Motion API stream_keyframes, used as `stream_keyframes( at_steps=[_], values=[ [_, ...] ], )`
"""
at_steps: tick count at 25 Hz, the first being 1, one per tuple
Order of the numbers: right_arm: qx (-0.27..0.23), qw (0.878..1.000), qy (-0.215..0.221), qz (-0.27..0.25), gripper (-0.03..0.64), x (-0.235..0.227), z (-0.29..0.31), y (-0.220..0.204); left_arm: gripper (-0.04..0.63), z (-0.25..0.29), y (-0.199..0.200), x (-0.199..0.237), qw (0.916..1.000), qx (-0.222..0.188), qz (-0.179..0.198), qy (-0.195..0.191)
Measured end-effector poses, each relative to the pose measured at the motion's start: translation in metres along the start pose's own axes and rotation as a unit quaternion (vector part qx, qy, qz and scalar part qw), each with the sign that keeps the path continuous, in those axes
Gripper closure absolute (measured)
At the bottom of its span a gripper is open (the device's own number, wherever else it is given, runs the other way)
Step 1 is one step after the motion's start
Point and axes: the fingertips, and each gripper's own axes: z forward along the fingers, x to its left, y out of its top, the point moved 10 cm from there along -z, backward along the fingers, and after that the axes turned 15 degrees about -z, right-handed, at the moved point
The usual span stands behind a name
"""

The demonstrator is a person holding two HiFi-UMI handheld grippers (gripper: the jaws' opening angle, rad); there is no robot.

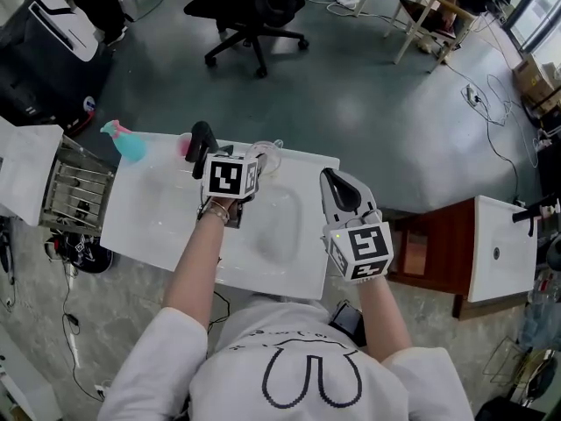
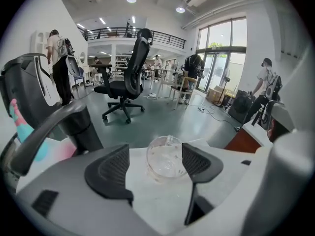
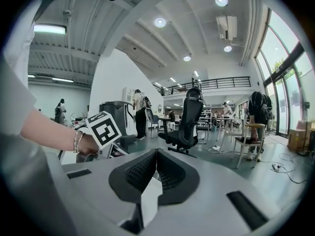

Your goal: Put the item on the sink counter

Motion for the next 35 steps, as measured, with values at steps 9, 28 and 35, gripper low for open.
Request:
stream_keyframes(
  at_steps=[9, 28, 35],
  values=[
    [-0.035, 0.999, 0.015, -0.006, 0.589, 0.005, -0.021, 0.019, 0.265, -0.067, -0.01, -0.006, 0.9976, -0.068, -0.012, 0.009],
    [-0.093, 0.994, 0.041, -0.025, 0.589, 0.002, -0.079, 0.043, 0.362, -0.204, -0.059, -0.041, 0.9599, -0.279, 0.016, 0.014],
    [-0.114, 0.992, 0.038, -0.042, 0.589, 0.006, -0.086, 0.059, 0.548, -0.237, -0.063, -0.05, 0.9339, -0.347, 0.08, 0.031]
  ],
)
